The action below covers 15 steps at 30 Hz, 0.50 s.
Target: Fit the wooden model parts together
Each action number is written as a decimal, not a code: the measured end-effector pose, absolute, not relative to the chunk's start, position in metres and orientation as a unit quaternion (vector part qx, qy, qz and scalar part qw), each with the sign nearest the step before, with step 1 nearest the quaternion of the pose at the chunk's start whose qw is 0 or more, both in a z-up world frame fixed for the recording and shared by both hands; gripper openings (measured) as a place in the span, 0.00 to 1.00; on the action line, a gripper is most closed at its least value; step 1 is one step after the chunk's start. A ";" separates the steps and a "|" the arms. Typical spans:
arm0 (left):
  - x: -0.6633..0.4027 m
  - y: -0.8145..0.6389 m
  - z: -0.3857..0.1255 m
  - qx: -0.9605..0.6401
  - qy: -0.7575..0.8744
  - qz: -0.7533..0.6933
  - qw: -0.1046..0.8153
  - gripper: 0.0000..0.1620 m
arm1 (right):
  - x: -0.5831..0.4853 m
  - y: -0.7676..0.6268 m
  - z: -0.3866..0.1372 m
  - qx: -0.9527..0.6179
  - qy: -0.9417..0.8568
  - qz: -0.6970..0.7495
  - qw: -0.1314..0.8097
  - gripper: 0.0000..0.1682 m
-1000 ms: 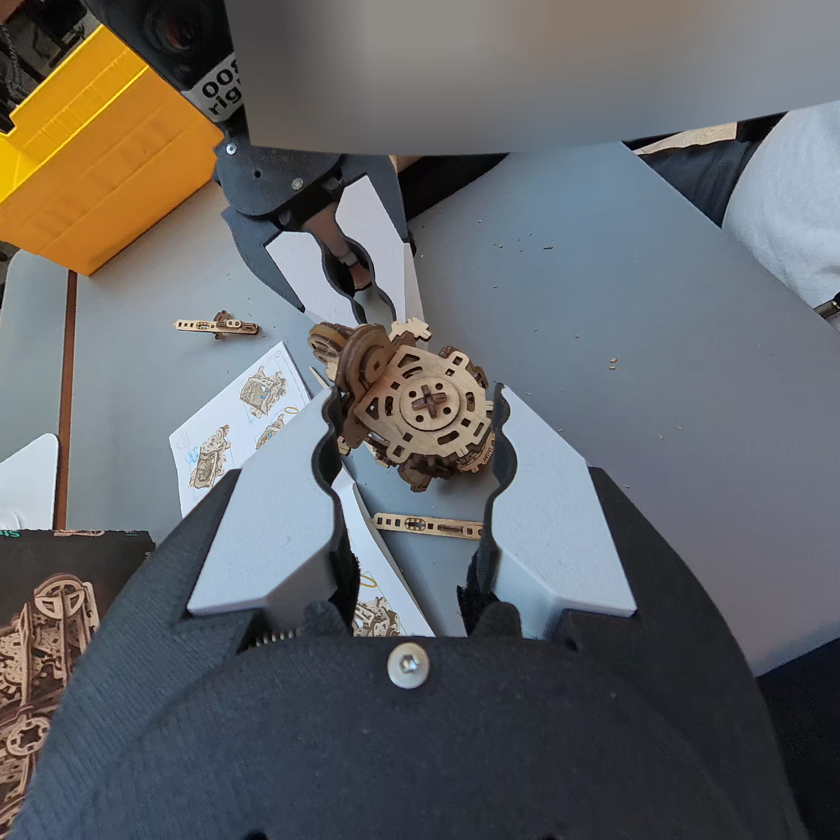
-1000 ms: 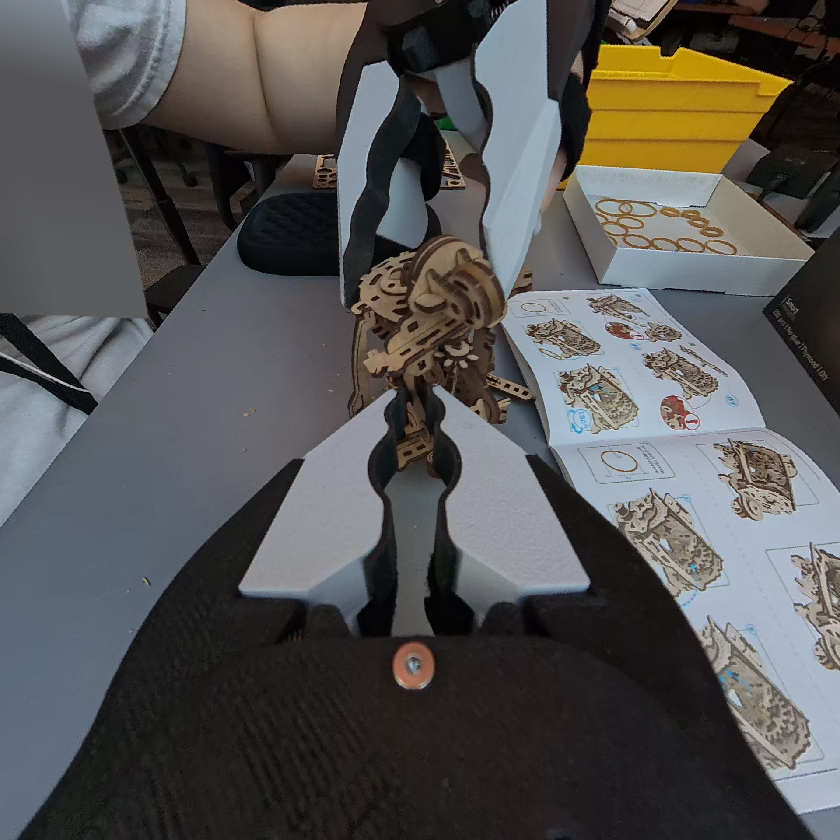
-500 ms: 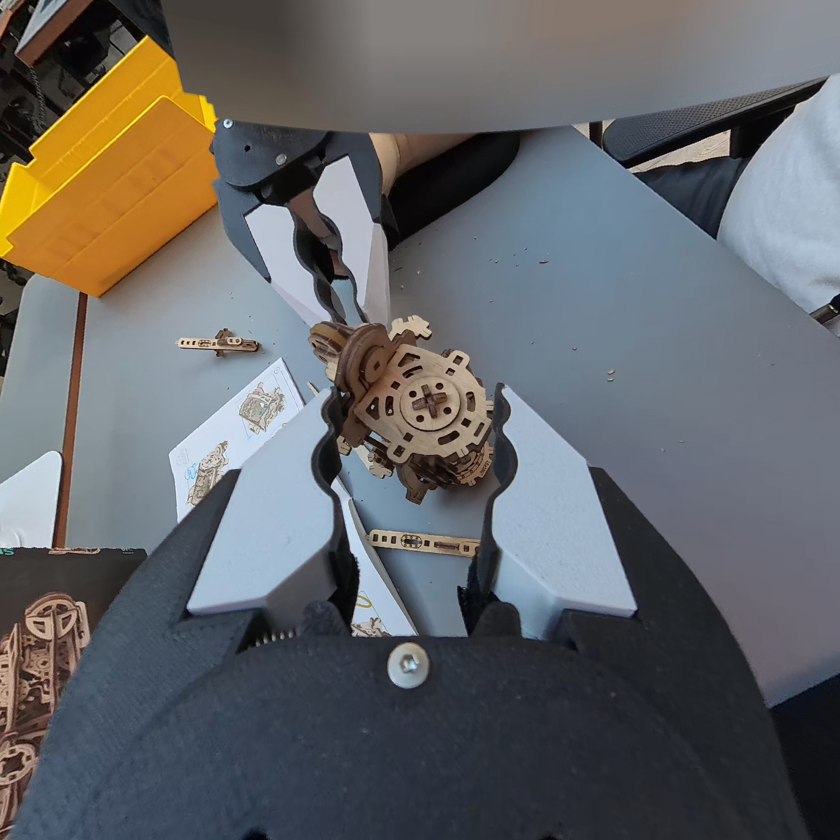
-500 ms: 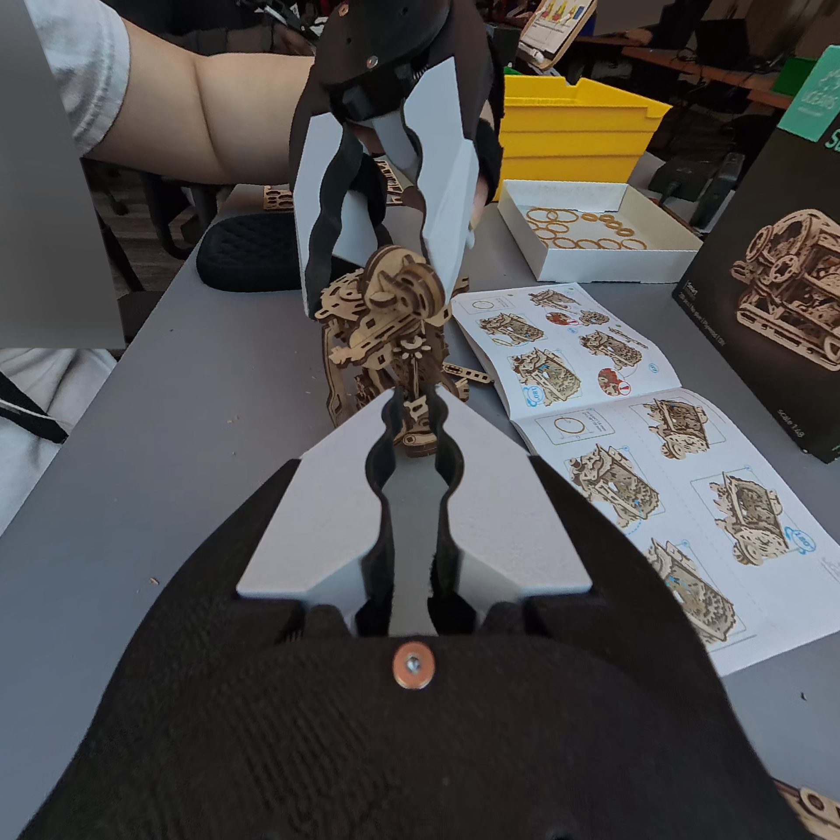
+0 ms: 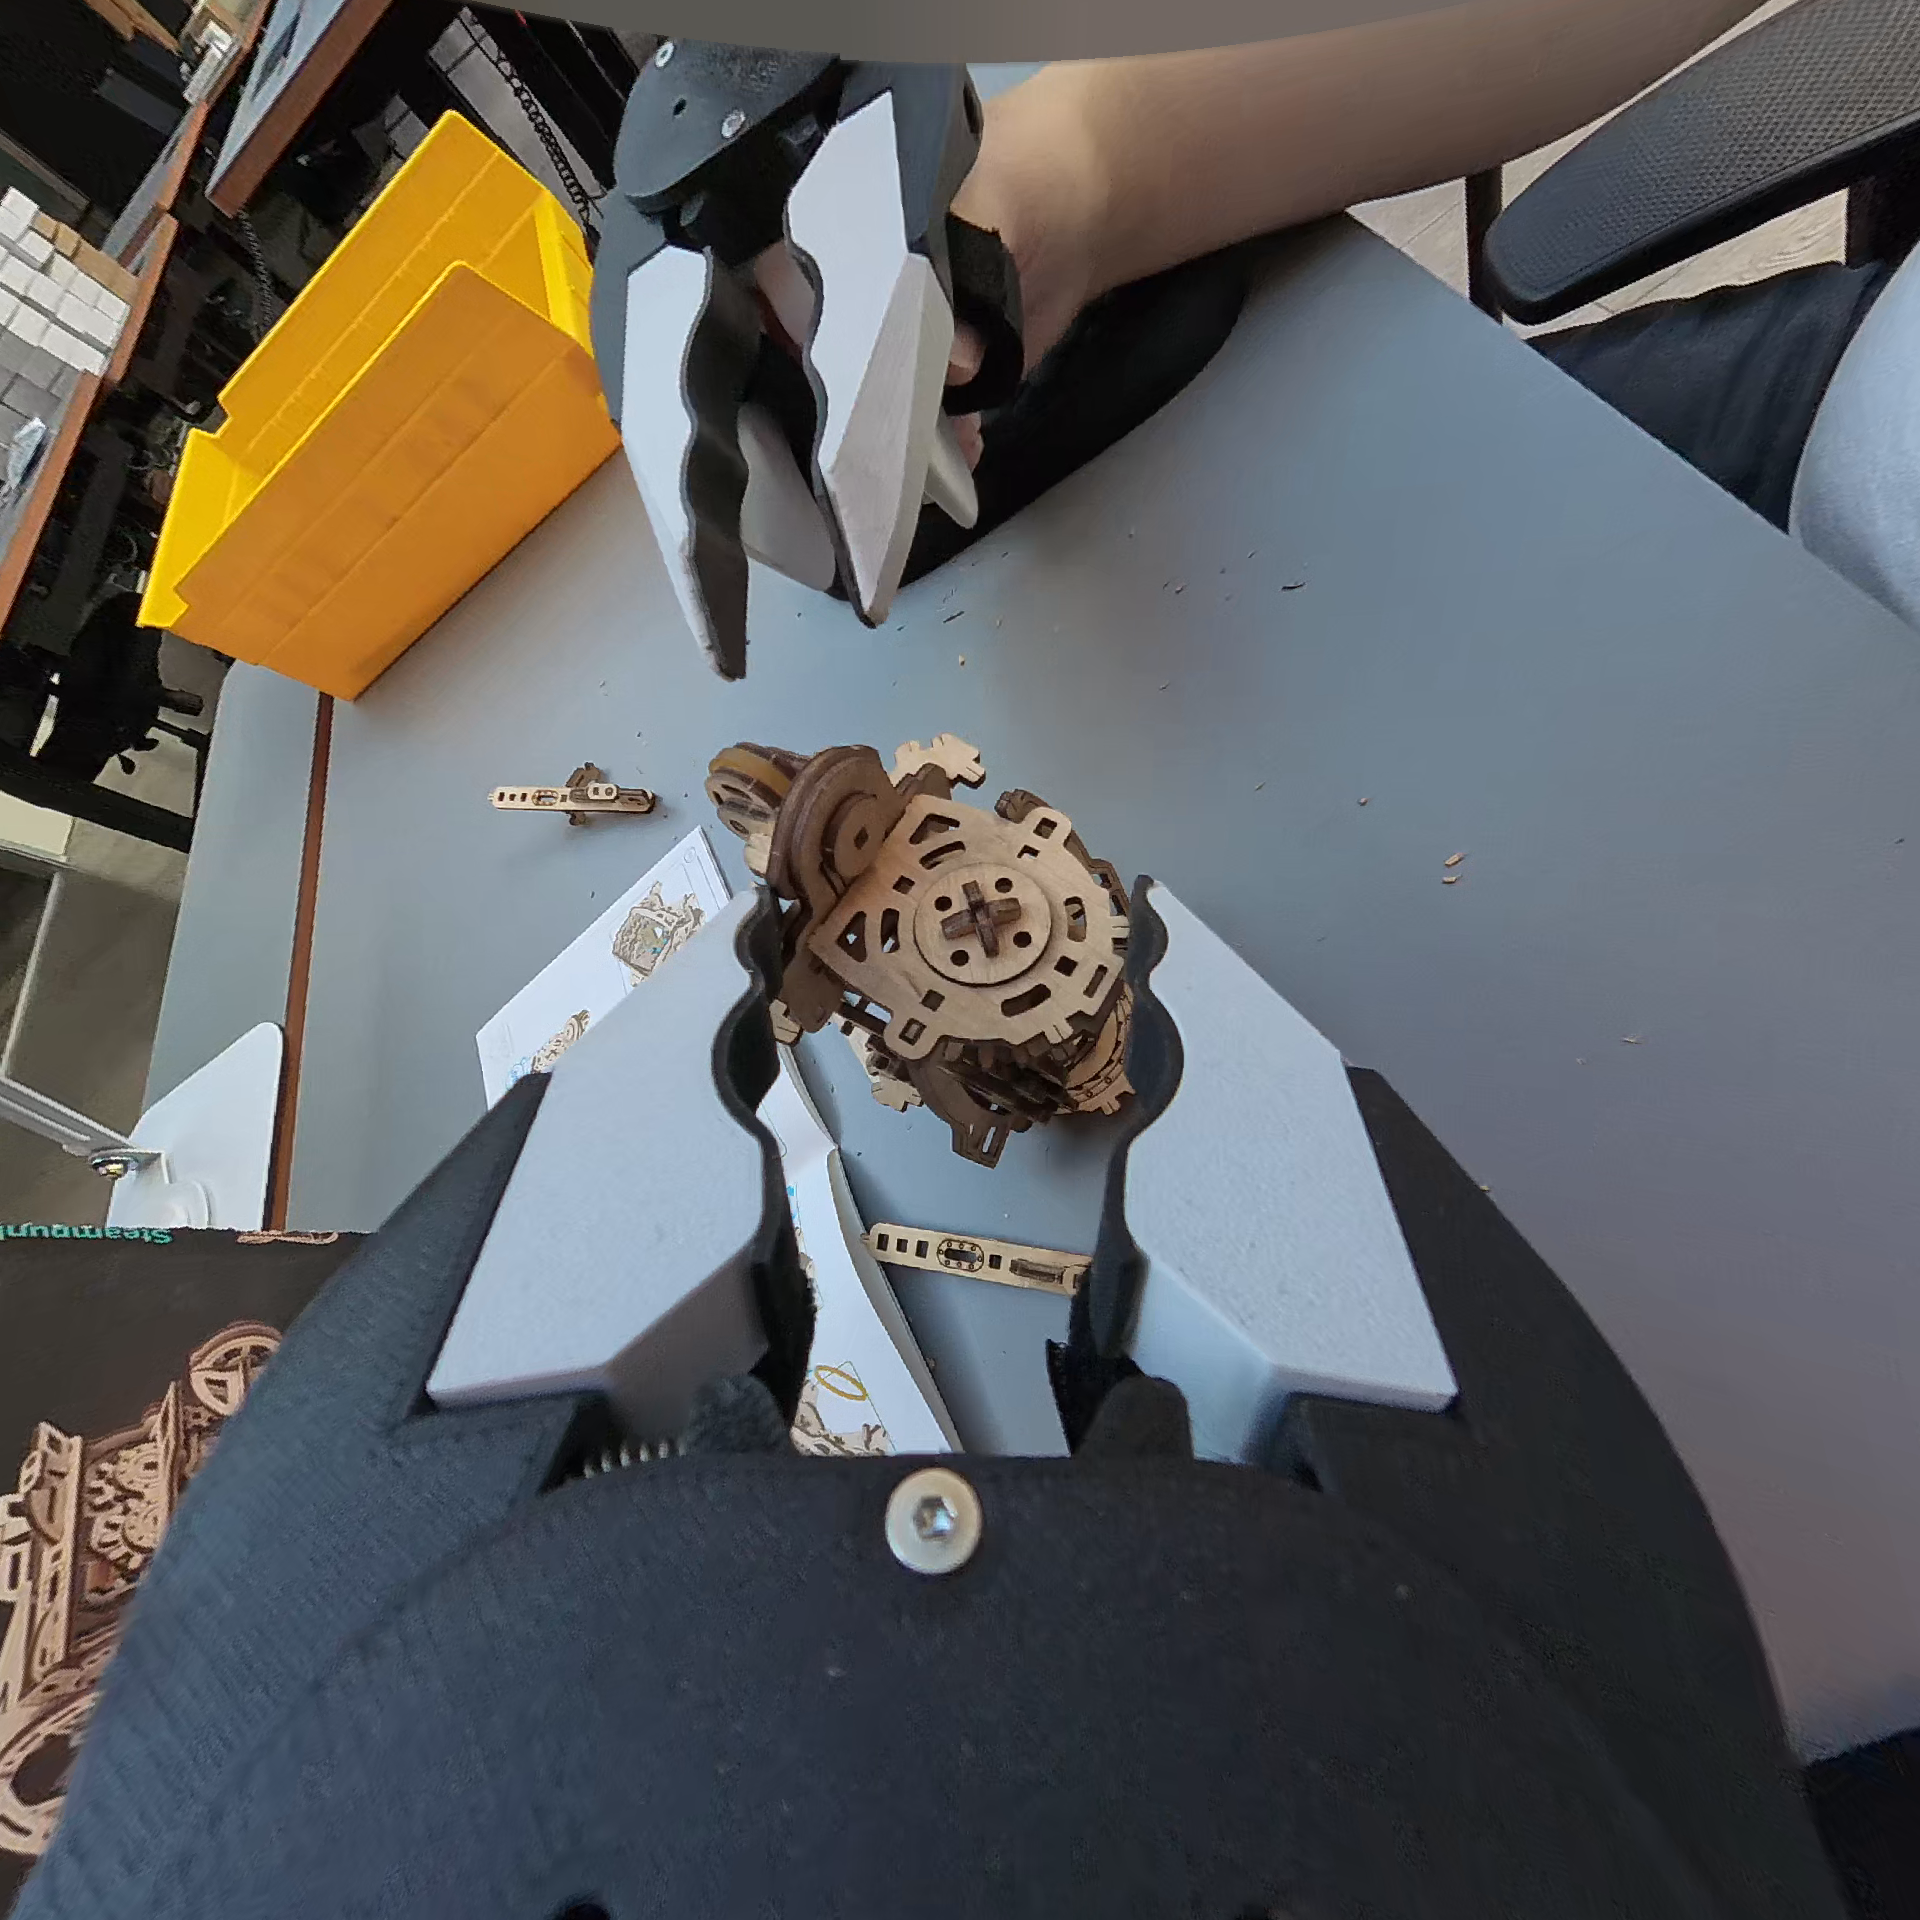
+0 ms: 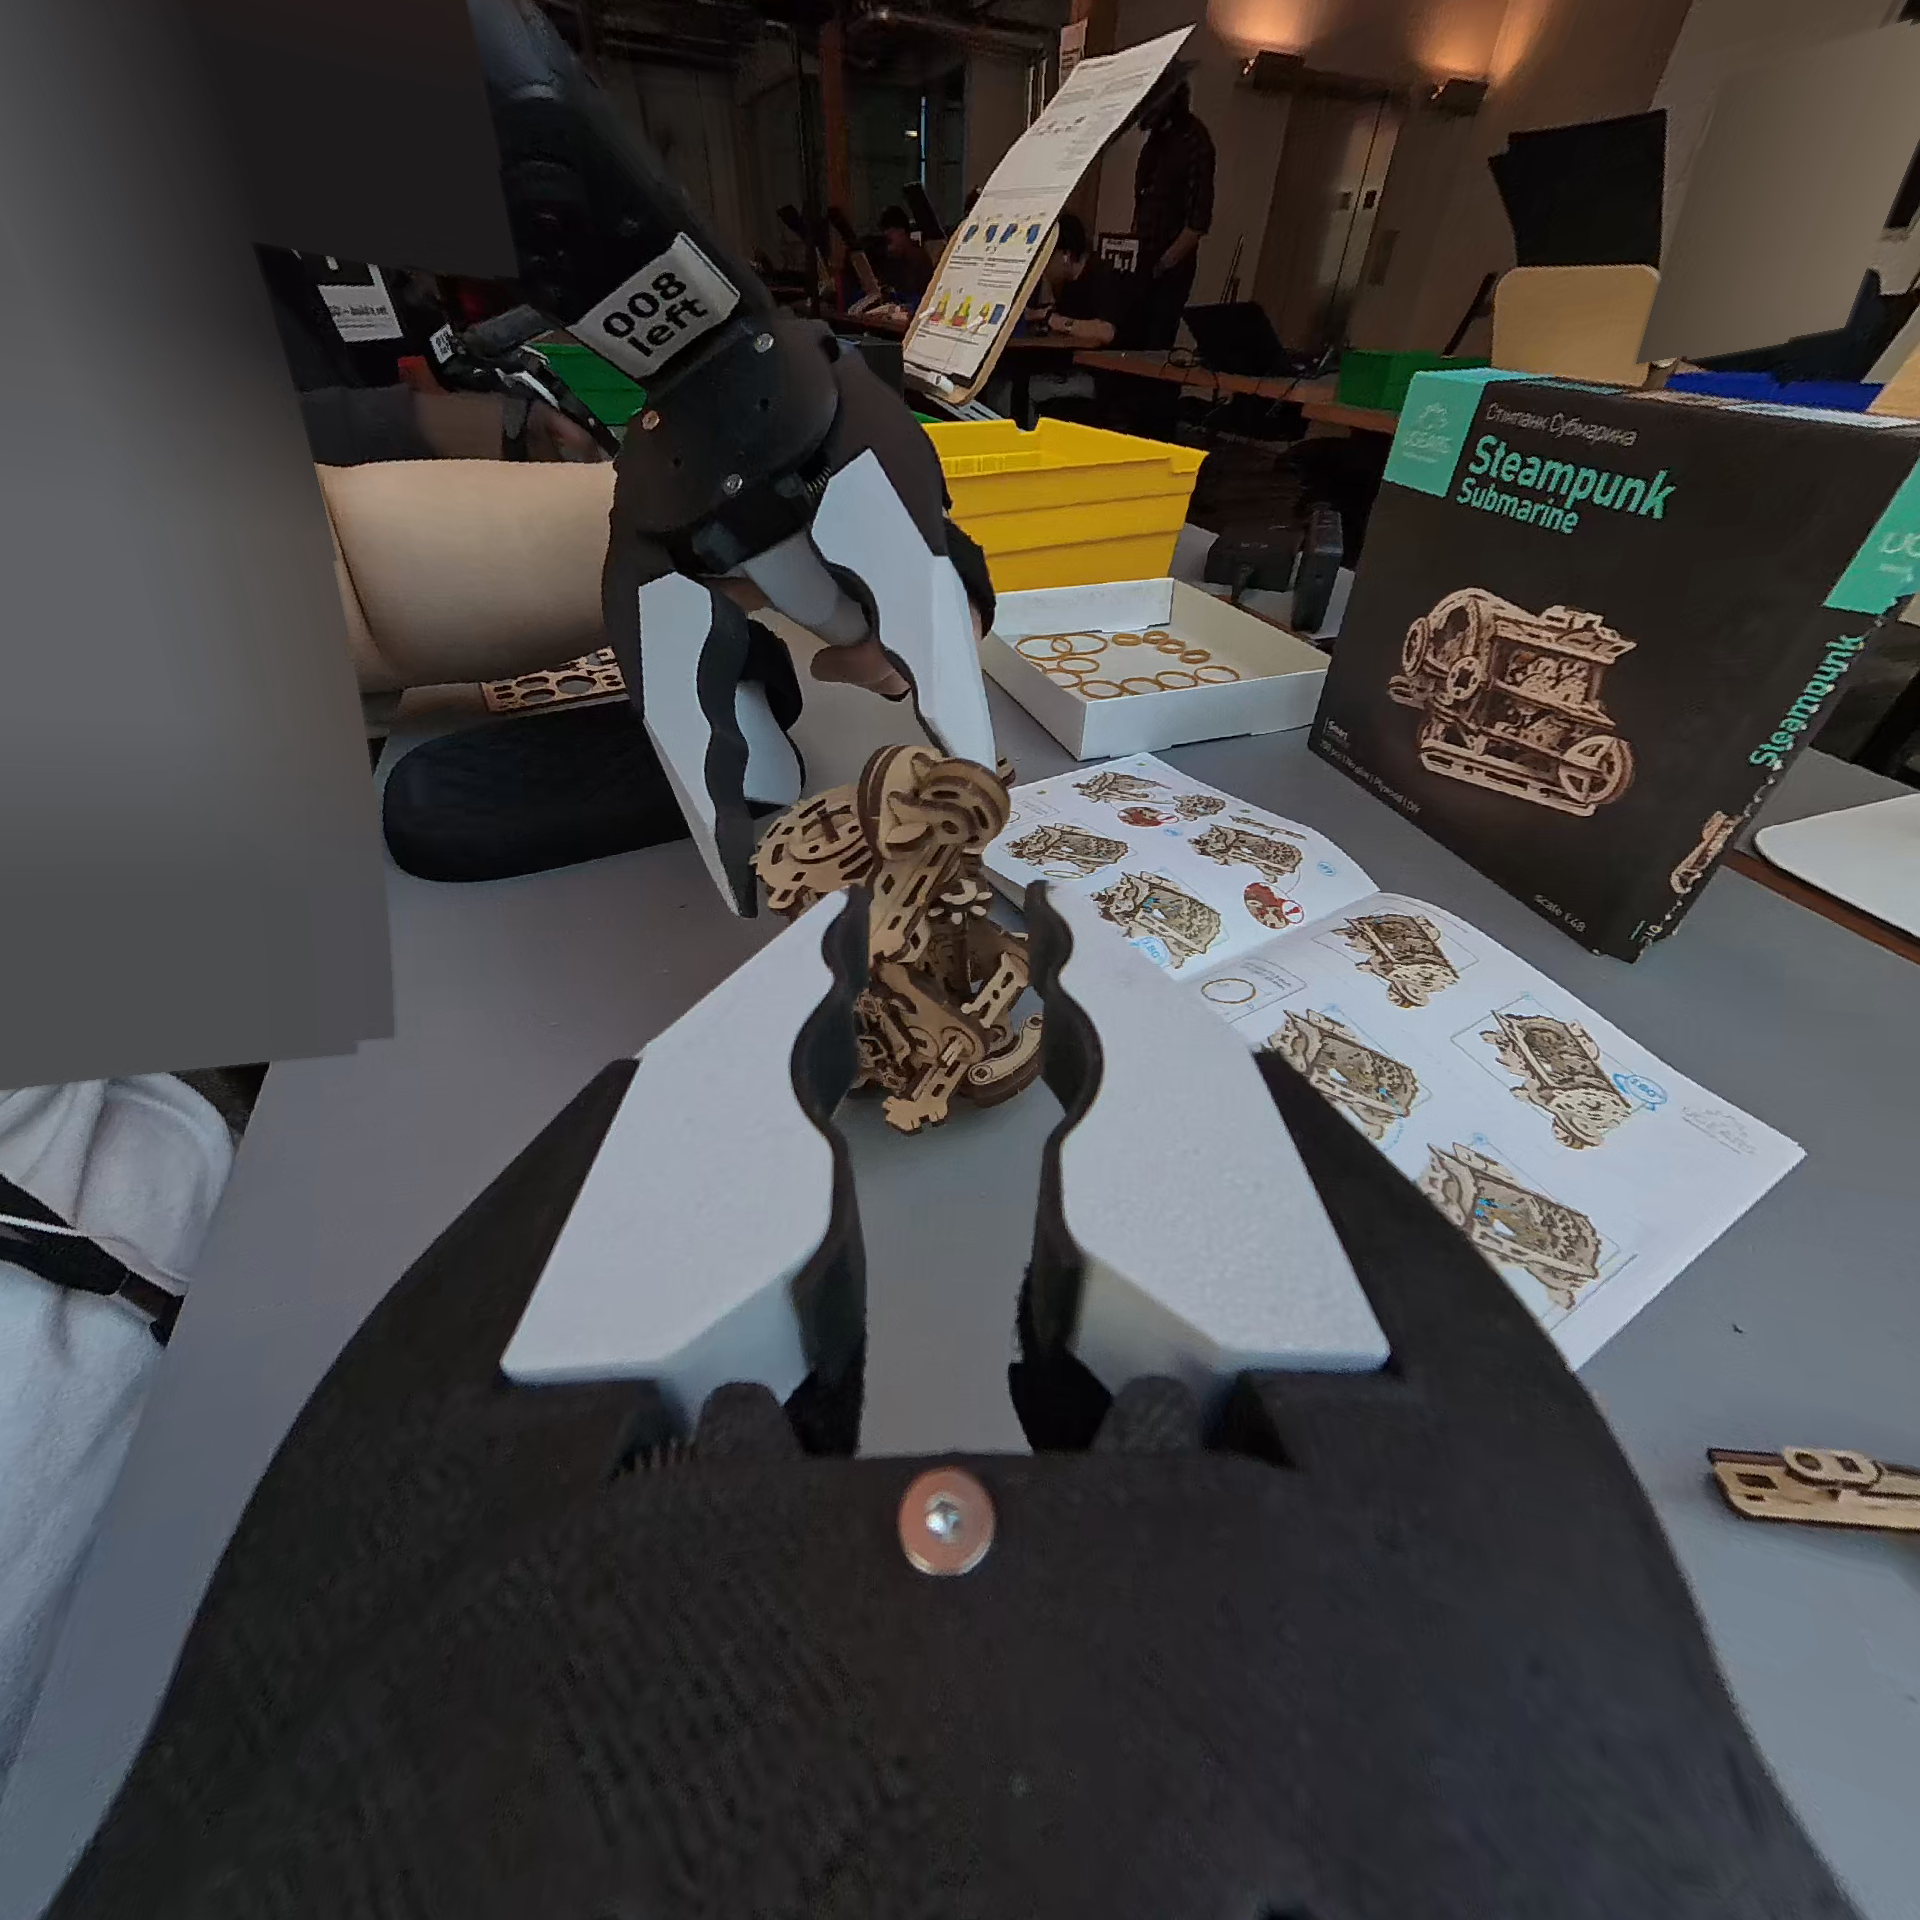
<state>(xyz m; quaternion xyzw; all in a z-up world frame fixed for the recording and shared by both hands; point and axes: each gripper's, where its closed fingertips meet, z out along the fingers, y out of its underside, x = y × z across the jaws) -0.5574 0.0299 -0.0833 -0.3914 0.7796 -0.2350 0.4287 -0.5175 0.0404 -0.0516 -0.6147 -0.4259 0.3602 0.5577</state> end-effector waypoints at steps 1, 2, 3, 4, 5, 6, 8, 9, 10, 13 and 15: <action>-0.557 0.030 -0.083 -0.392 0.778 -0.235 0.432 0.40 | -0.518 0.039 -0.054 -0.618 -0.424 0.360 0.555 0.17; -0.557 0.030 -0.083 -0.393 0.775 -0.234 0.435 0.40 | -0.519 0.038 -0.056 -0.622 -0.423 0.359 0.552 0.17; -0.557 0.029 -0.083 -0.394 0.773 -0.235 0.437 0.40 | -0.520 0.038 -0.059 -0.625 -0.424 0.358 0.548 0.17; -0.556 0.029 -0.083 -0.395 0.772 -0.235 0.439 0.40 | -0.521 0.037 -0.062 -0.628 -0.426 0.355 0.546 0.17; -0.556 0.029 -0.083 -0.396 0.770 -0.235 0.442 0.40 | -0.523 0.036 -0.063 -0.630 -0.429 0.352 0.543 0.18; -0.556 0.028 -0.083 -0.397 0.768 -0.236 0.444 0.40 | -0.525 0.035 -0.064 -0.630 -0.433 0.349 0.542 0.18; -0.555 0.028 -0.082 -0.399 0.763 -0.237 0.449 0.41 | -0.527 0.034 -0.066 -0.629 -0.439 0.346 0.540 0.18; -0.554 0.028 -0.082 -0.401 0.760 -0.239 0.451 0.42 | -0.528 0.034 -0.067 -0.629 -0.440 0.345 0.539 0.18; -0.554 0.029 -0.081 -0.404 0.756 -0.241 0.455 0.43 | -0.528 0.034 -0.067 -0.630 -0.441 0.345 0.538 0.18; -0.554 0.030 -0.077 -0.413 0.744 -0.251 0.461 0.45 | -0.527 0.034 -0.067 -0.631 -0.437 0.349 0.538 0.18; -0.556 0.031 -0.074 -0.418 0.736 -0.259 0.466 0.45 | -0.526 0.034 -0.066 -0.630 -0.436 0.349 0.539 0.18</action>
